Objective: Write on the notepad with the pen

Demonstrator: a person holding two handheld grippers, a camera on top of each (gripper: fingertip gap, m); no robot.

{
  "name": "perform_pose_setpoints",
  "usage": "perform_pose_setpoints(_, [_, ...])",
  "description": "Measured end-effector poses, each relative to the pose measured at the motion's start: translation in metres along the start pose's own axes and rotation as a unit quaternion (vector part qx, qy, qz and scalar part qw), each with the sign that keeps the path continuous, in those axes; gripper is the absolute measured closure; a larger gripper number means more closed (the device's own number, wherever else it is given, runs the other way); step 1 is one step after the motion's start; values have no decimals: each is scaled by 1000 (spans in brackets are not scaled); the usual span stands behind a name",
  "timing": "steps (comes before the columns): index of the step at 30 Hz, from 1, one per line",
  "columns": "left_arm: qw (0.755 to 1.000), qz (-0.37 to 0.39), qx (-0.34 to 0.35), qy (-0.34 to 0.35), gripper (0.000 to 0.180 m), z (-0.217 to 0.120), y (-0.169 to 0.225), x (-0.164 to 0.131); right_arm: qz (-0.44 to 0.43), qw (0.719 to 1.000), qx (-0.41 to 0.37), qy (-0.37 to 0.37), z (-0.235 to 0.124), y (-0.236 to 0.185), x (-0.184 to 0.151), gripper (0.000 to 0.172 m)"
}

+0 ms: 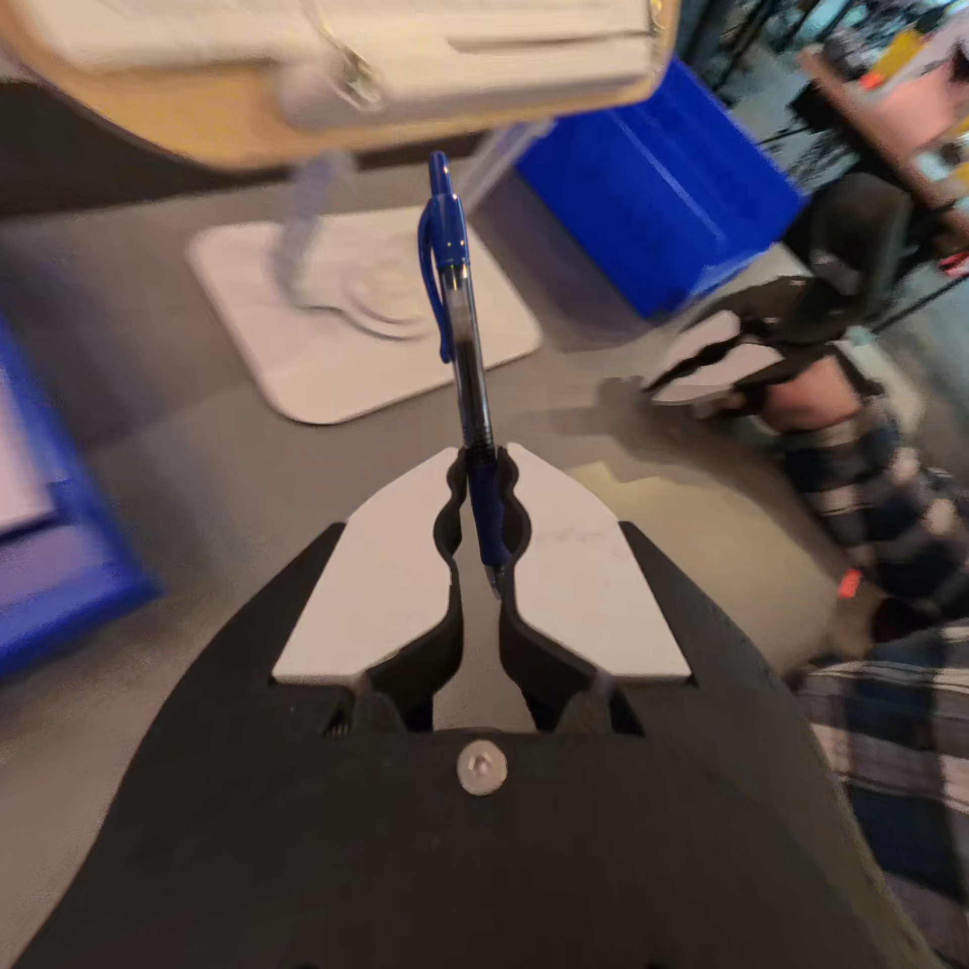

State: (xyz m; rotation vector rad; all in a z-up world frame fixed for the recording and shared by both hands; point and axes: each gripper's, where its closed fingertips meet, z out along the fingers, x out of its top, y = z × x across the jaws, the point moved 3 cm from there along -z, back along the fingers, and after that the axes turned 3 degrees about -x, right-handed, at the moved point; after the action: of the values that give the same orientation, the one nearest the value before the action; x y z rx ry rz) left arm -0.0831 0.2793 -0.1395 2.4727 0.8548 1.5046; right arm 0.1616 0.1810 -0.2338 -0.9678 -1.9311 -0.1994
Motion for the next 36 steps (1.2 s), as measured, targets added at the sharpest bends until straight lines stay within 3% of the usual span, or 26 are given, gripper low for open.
perform_pose_setpoints(4, [997, -37, -67, 4, 170, 55, 55, -35, 1, 1000, 1, 1, 0, 0, 0, 162])
perform_pose_setpoints(6, [996, -55, -64, 20, 170, 74, 69, -45, 1, 1000, 2, 1, 0, 0, 0, 162])
perform_pose_setpoints(10, [997, -54, -58, -19, 170, 99, 80, -69, 2, 1000, 3, 1, -1, 0, 0, 162])
perform_pose_setpoints(17, [998, -51, -23, -28, 170, 112, 77, -89, 3, 1000, 4, 0, 0, 0, 0, 162])
perform_pose_setpoints(29, [997, -70, -9, -3, 169, 111, 73, -88, 4, 1000, 5, 1, 0, 0, 0, 162])
perform_pose_setpoints(36, [998, -62, -13, 15, 151, 103, 78, -87, 6, 1000, 6, 4, -1, 0, 0, 162])
